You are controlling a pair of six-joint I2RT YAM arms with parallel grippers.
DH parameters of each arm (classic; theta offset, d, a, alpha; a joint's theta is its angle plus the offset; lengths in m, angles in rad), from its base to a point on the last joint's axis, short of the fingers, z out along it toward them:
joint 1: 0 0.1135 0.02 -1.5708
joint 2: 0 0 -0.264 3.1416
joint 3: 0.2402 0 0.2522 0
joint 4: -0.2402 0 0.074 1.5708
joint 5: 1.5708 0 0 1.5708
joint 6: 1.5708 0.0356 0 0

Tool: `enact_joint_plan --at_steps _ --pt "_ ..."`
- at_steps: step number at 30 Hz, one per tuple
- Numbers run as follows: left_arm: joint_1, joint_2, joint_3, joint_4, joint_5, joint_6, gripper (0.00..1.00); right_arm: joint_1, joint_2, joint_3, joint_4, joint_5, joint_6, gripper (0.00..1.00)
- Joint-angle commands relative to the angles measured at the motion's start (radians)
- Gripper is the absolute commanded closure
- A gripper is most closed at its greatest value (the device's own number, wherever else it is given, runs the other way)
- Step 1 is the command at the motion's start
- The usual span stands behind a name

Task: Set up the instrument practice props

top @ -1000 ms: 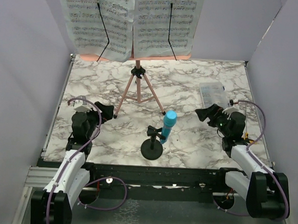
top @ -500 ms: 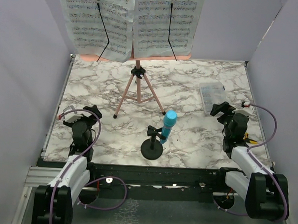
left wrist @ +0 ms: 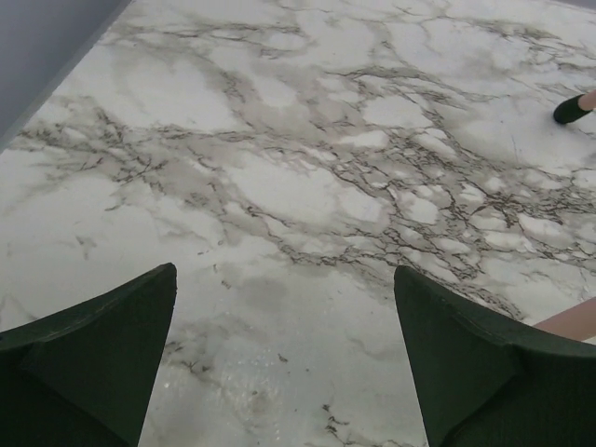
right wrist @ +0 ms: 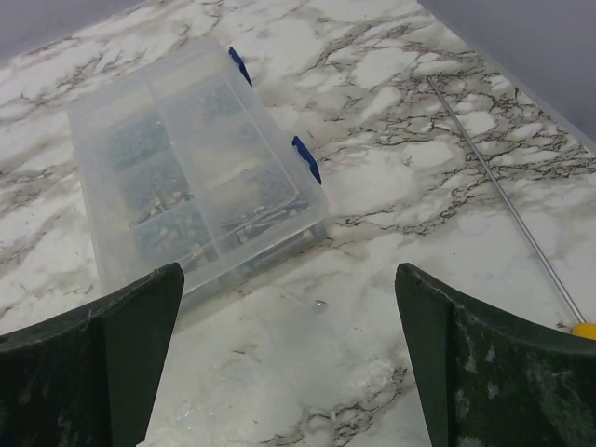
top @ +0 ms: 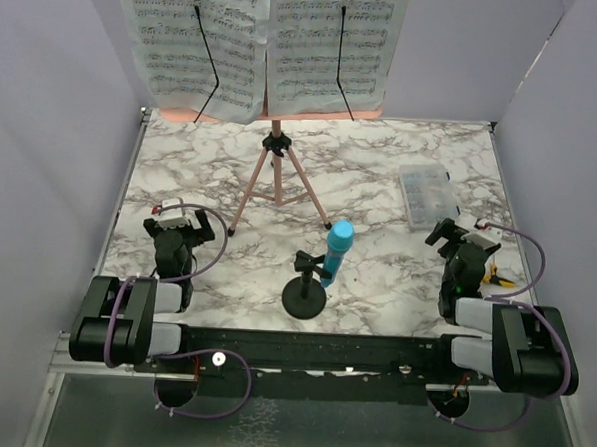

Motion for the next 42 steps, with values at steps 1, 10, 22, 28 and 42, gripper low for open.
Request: enact_joint_plan --at_steps 1,10,22,28,42 --pt "0.005 0.118 0.036 0.249 0.157 0.09 0.01 -0.005 0.1 -0.001 0.279 0.002 -0.124 0.0" --pt "0.005 0.401 0.056 0.533 0.258 0.101 0.01 -0.003 0.303 0.019 0.447 -0.164 -0.21 0.0" --pt "0.005 0.403 0.088 0.46 0.099 0.043 0.01 0.002 0.352 0.136 0.291 -0.231 -0.238 0.0" --pt "0.005 0.404 0.102 0.438 0.108 0.051 0.01 0.002 0.359 0.133 0.306 -0.237 -0.241 0.0" --pt "-0.016 0.402 0.16 0.327 0.123 0.089 0.01 0.002 0.356 0.139 0.292 -0.242 -0.238 0.0"
